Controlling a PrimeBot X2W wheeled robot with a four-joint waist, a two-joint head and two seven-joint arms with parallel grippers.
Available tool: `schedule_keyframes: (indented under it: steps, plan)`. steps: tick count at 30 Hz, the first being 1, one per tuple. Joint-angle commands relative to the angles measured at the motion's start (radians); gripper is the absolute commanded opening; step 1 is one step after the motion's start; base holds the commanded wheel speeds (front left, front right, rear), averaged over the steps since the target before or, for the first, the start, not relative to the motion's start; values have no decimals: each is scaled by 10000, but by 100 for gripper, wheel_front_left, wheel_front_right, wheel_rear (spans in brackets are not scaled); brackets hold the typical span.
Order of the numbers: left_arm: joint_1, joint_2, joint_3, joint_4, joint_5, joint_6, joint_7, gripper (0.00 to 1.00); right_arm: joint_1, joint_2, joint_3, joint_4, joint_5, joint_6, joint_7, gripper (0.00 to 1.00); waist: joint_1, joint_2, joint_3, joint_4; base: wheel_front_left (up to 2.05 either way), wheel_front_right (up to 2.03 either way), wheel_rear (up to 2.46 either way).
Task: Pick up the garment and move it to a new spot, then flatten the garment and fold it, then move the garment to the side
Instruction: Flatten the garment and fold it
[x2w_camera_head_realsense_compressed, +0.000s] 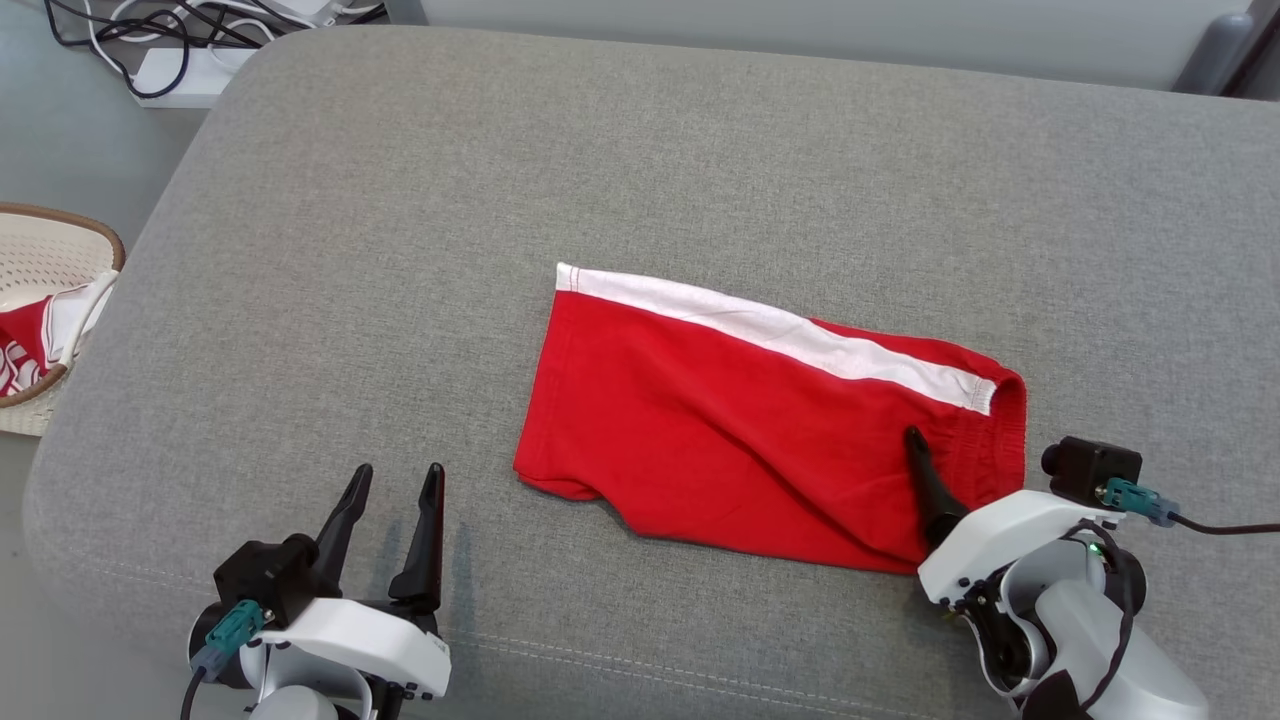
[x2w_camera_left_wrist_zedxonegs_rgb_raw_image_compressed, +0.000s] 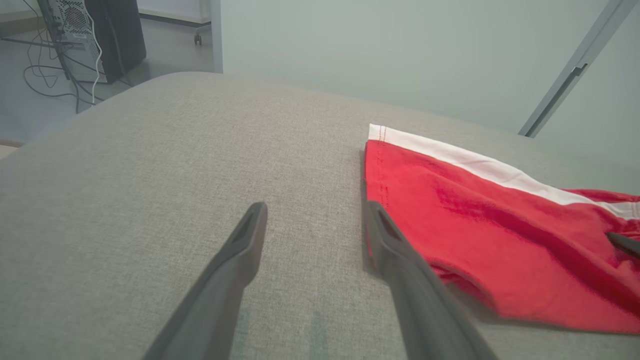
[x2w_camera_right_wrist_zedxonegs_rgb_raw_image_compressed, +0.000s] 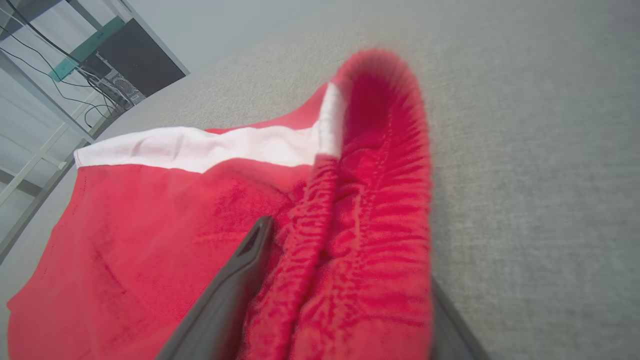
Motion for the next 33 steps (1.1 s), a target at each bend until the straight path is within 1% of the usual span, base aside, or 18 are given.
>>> schedule_keyframes:
  steps: [1,2,3,4,5,7,12,15,17,20,24,27,29,33]
  plan:
    - [-346,105,294,-270,69,-70,-59,100,112,246,420,-10,190,46,148,100,0,0,-13,2,0,0,0]
    - [-341,105,298,-285,78,-71,-59,100,84,246,550,47,336,46,144,93,0,0,-29,-1,0,0,0]
    - [-333,104,303,-300,85,-71,-59,100,54,246,627,116,474,46,135,49,0,0,-49,-11,0,0,0]
    - [-319,104,312,-314,90,-71,-59,100,9,246,670,213,552,46,120,35,0,0,-72,-25,0,0,0]
    - [-300,104,325,-329,93,-71,-59,100,-51,246,655,351,563,46,92,0,0,0,-96,-46,0,0,0]
    - [-241,104,342,-376,78,-71,-59,100,-263,51,358,600,643,46,-20,0,0,0,-143,-137,0,0,0]
    - [-193,104,297,-422,4,-71,-59,100,-516,-603,-310,641,707,46,-102,0,0,0,-182,-321,0,0,0]
    - [-189,103,257,-438,-38,-71,-59,100,-592,-972,-587,475,659,46,-109,0,0,0,-195,-410,0,0,0]
    - [-193,103,220,-437,-54,-71,-59,100,-626,-1070,-544,176,712,46,-110,0,0,0,-202,-448,0,0,0]
    - [-172,103,190,-422,-89,-71,-59,100,-598,-1021,1,-854,1088,46,285,0,0,0,-237,-494,0,0,0]
    - [-129,103,31,-383,-180,-71,-59,100,-426,-1042,1090,-2607,1911,46,1566,0,0,0,-299,-459,0,0,0]
    - [-143,103,-155,-346,-276,-71,-59,100,-422,-1081,1775,-3531,2297,46,2330,0,0,0,-336,-323,0,0,0]
    - [-163,103,-292,-336,-353,-71,-59,100,-508,-1008,2020,-3803,2515,46,2662,0,0,0,-335,-179,0,0,0]
    - [-204,103,-508,-359,-510,-71,-59,100,-762,-914,2359,-3714,2492,46,2948,0,0,0,-322,148,0,0,0]
